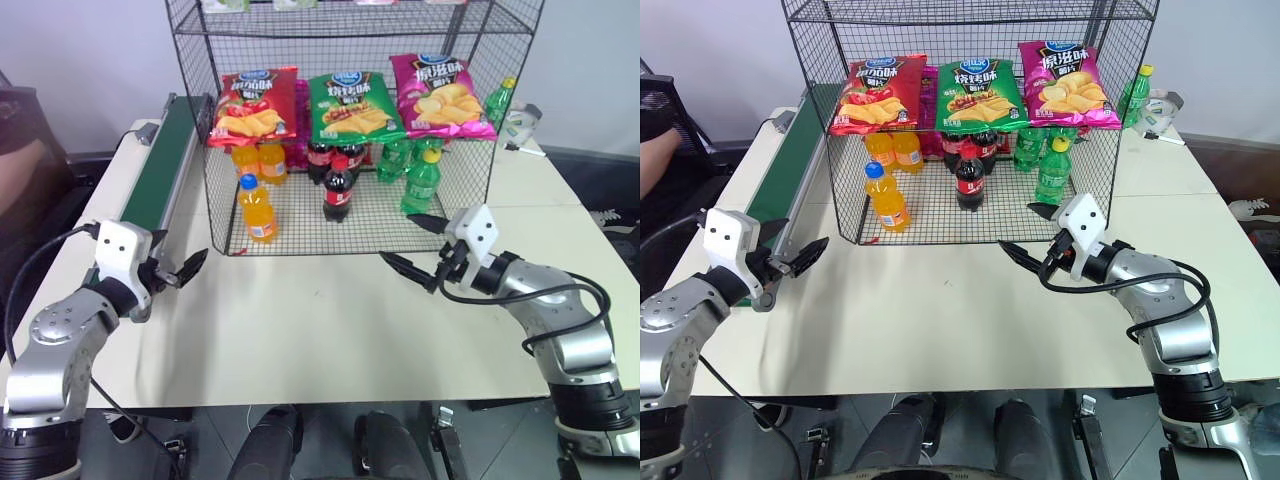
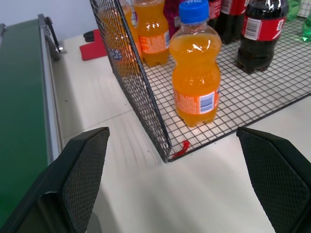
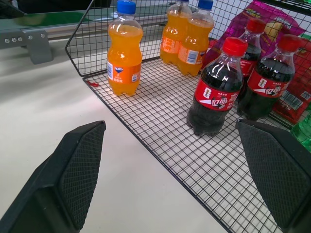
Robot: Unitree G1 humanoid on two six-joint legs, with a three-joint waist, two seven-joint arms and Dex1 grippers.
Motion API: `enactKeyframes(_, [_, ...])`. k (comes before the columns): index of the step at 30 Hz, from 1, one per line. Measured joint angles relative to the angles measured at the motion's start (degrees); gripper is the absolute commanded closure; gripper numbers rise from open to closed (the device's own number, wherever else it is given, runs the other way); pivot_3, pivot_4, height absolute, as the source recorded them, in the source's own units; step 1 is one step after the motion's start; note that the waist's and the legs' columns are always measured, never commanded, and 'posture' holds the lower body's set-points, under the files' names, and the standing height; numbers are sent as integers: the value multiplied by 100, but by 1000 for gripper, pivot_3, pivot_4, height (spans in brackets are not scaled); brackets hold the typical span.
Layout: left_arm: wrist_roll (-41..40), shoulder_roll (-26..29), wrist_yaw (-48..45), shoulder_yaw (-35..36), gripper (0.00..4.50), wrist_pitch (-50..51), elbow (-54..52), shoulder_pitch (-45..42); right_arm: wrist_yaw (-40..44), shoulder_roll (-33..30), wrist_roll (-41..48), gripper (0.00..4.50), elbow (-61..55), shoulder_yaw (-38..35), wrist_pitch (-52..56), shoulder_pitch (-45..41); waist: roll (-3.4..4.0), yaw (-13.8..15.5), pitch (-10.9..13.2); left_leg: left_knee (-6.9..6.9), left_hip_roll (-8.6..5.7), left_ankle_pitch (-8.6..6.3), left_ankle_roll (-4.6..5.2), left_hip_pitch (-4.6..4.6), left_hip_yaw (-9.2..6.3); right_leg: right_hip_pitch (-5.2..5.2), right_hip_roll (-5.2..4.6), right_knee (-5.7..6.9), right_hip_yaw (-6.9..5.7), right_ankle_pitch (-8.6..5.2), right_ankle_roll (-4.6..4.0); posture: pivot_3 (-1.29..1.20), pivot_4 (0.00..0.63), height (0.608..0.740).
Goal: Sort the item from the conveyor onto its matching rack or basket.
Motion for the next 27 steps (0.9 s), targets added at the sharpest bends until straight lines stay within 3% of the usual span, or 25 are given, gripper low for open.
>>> enactKeyframes(27, [-280,-202,74,469,111,26,2,58,-8,32,2,0,10,44,-11,-75,1,0,0,-2,1,0,0,0,0,-2,0,-5,0,0,-1,0,150,740])
